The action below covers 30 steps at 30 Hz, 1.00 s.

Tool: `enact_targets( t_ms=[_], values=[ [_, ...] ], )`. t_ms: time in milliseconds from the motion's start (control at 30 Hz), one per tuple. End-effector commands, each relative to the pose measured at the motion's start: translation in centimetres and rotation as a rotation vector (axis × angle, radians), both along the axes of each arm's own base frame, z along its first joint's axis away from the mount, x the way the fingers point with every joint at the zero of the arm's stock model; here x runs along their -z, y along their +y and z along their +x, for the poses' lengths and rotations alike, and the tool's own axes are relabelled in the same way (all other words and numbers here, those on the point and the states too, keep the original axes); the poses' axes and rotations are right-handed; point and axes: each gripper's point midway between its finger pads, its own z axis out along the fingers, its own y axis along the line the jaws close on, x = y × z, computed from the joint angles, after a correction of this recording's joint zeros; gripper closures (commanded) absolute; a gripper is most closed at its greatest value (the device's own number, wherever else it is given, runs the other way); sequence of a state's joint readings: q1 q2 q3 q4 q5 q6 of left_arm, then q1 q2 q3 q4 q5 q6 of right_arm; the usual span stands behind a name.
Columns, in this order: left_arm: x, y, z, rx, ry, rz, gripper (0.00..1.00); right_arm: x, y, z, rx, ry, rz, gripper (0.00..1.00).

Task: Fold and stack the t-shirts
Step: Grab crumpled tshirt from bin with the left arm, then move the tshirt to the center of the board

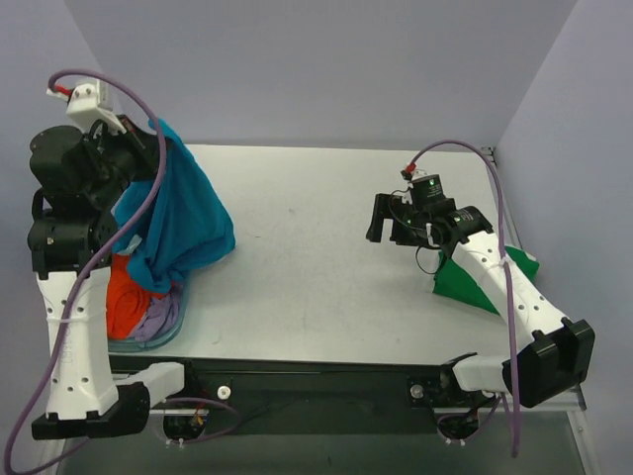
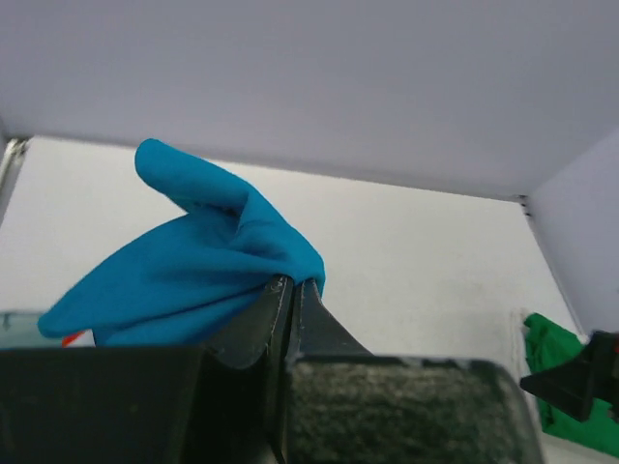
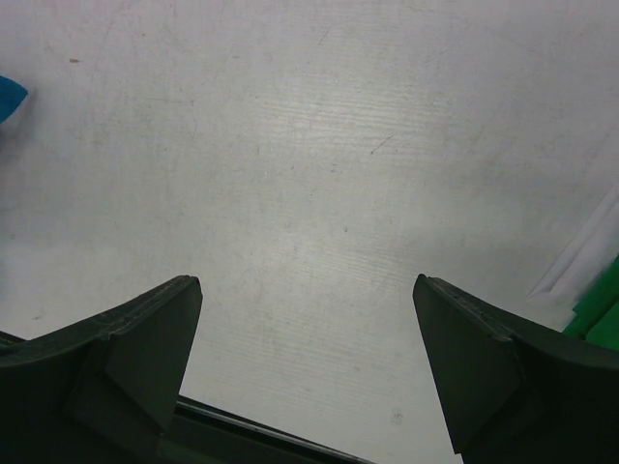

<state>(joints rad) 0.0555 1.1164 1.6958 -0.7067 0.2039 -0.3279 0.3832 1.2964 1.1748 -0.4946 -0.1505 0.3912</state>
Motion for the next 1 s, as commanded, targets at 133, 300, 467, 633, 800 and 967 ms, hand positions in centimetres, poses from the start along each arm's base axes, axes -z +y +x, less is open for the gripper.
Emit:
enact_targets(
  t_ms=[133,300,467,633,800,967],
  values=[
    [-11.4,-11.5,-1.6,0.428,-0.269,0.004,1.0,-2.2,-0.3,1.3,0.011,-0.062,0.009,0.03],
    [-15.7,-14.2,-3.8,0.523,-0.363,-0.028,1.0,-2.3,-1.3,1.3,0.049,-0.078,-0.007,0.03],
    [-17.4,-15.0,-5.3,0.576,-0.411,-0.089,1.0,-2.4,-2.8,1.3,0.112,-0.09,-0.018,0.02],
    [-11.7,-18.0,-0.9,0.628,-0.283,-0.11,1.0,-2.0,-4.0,1.0,0.154,-0.084,-0.03,0.02],
    [-4.3,-21.3,7.4,0.602,-0.097,-0.116,1.0,-1.0,-4.7,0.1,0.18,-0.049,-0.051,0.02],
    [-4.9,-22.2,9.8,0.574,-0.093,-0.067,1.0,0.4,-5.3,-1.0,0.2,-0.015,-0.063,0.02]
  ],
)
